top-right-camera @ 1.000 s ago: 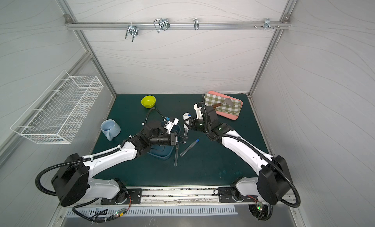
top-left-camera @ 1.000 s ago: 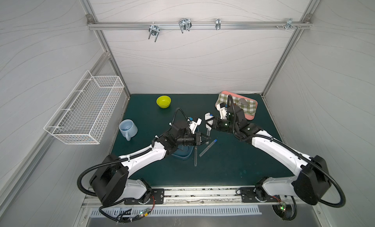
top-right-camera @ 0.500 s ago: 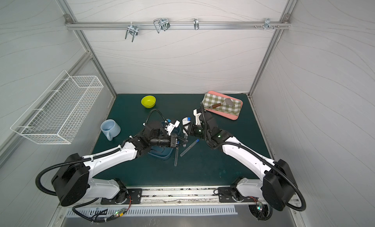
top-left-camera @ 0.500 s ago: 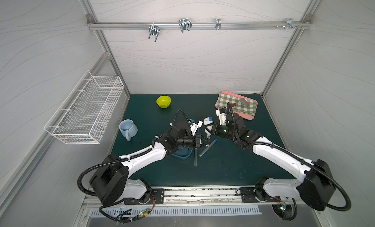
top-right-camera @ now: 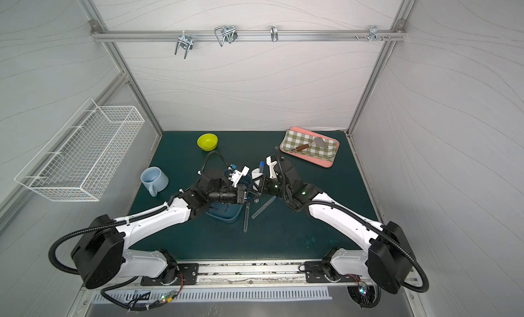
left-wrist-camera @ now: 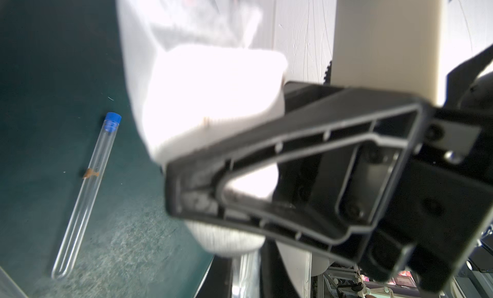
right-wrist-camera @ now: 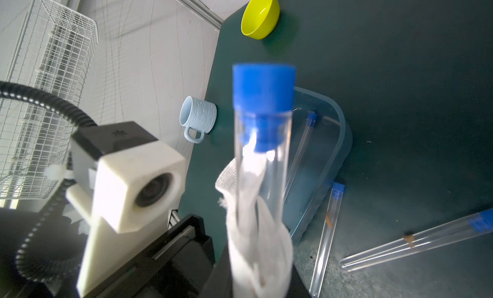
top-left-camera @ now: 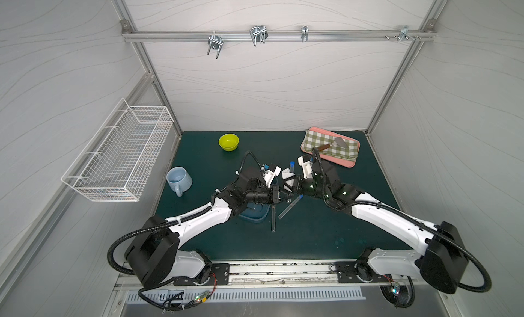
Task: Wipe the exteriors of test tubes
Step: Wipe the dirt from the test tube.
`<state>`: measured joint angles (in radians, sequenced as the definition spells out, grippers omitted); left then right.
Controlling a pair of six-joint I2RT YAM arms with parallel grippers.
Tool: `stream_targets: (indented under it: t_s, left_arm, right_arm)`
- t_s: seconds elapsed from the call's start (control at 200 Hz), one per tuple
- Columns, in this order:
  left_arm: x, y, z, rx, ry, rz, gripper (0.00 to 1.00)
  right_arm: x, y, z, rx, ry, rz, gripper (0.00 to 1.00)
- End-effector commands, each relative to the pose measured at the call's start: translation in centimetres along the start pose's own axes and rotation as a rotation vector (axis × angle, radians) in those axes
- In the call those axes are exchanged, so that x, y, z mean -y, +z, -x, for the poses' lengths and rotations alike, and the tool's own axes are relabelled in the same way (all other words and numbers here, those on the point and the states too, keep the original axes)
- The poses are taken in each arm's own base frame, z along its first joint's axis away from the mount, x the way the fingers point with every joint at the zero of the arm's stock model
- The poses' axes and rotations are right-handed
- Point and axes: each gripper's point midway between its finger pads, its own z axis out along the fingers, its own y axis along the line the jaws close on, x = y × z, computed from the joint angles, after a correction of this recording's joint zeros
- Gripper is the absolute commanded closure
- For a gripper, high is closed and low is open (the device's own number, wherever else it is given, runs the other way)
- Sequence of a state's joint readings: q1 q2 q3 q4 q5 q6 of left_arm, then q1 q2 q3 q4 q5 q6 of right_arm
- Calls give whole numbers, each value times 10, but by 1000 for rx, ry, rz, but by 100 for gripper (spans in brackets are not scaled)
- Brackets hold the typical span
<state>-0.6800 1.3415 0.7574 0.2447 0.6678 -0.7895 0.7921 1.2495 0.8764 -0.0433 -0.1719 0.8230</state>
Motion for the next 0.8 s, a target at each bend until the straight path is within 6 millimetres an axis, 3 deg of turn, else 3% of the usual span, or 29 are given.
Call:
stream_targets:
  t_s: [0.0, 0.115, 0.365, 0.505, 0.625, 0.79]
  left_arm:
    - [20, -6, 20, 69, 48, -46, 94]
    - [19, -7, 19, 66, 48, -43, 94]
    - [15, -8, 12, 55, 37, -43, 93]
    - [15, -9, 12, 57, 38, -42, 94]
    - [16, -8, 12, 57, 39, -46, 94]
    - [17, -8, 14, 64, 38, -49, 94]
  right_arm:
    - [-1, -4, -15, -38, 6, 4, 80]
    - [-1, -3, -6, -16, -9, -4, 80]
    - [-6, -5, 56, 56, -19, 38, 80]
    - [-11, -8, 78, 82, -46, 44, 80]
    - [-13, -8, 76, 69, -45, 54, 80]
    - [-3, -5, 49, 39, 4, 49, 80]
